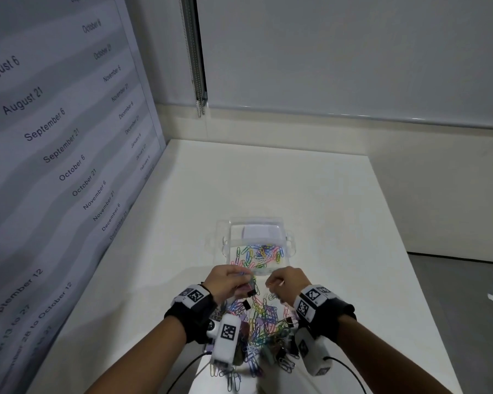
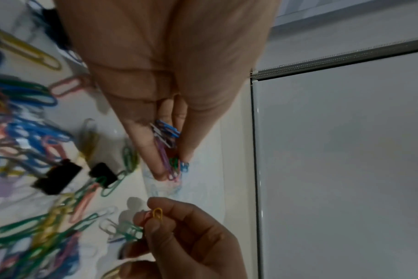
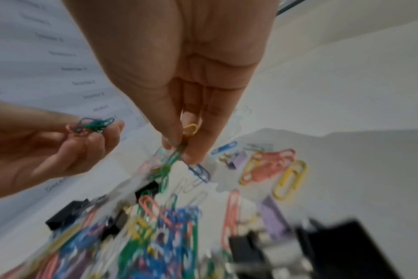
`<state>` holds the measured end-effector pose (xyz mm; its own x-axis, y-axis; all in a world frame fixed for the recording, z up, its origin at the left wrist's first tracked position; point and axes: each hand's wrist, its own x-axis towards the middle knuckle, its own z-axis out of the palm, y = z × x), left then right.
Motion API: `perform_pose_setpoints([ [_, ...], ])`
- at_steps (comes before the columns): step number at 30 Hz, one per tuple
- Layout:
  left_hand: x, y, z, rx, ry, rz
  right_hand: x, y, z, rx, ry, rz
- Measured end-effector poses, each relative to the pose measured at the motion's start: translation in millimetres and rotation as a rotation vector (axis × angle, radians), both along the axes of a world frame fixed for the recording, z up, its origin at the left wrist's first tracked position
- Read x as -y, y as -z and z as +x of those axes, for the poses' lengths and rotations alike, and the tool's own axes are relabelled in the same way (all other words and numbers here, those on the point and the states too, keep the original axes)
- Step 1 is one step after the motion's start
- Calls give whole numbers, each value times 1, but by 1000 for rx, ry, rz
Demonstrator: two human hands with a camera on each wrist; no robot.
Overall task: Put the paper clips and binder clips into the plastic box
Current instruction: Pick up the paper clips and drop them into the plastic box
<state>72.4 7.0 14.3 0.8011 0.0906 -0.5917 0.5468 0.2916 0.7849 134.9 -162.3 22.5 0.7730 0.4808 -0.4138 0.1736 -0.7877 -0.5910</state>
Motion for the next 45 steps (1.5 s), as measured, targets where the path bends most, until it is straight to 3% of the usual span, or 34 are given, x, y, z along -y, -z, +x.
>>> perform_pose_setpoints([
  [4,-2,-16,14,35,-116,-69,-7,-14,16,32,52,57],
  [9,-5,-32,32,-21,-317,-299,-19,-28,35,7,222,248],
  [13,-8,-29,35,-56,-357,-364,-21,-26,37,49,250,283],
  [19,-7,-26,21,55,-194,-155,-12,-11,12,129,-35,52],
  [24,-3,-22,15,118,-130,-7,-20,12,-8,60,-234,-87],
  [29,-7,-19,21,131,-184,9,-28,21,-17,92,-280,-153],
  [38,-3,-17,25,90,-250,84,-9,22,-19,75,-207,-103],
  [41,2,-19,18,107,-98,287,-5,25,-20,90,-188,-96],
  [45,2,-10,-5,101,391,725,0,24,-19,102,-164,-103],
])
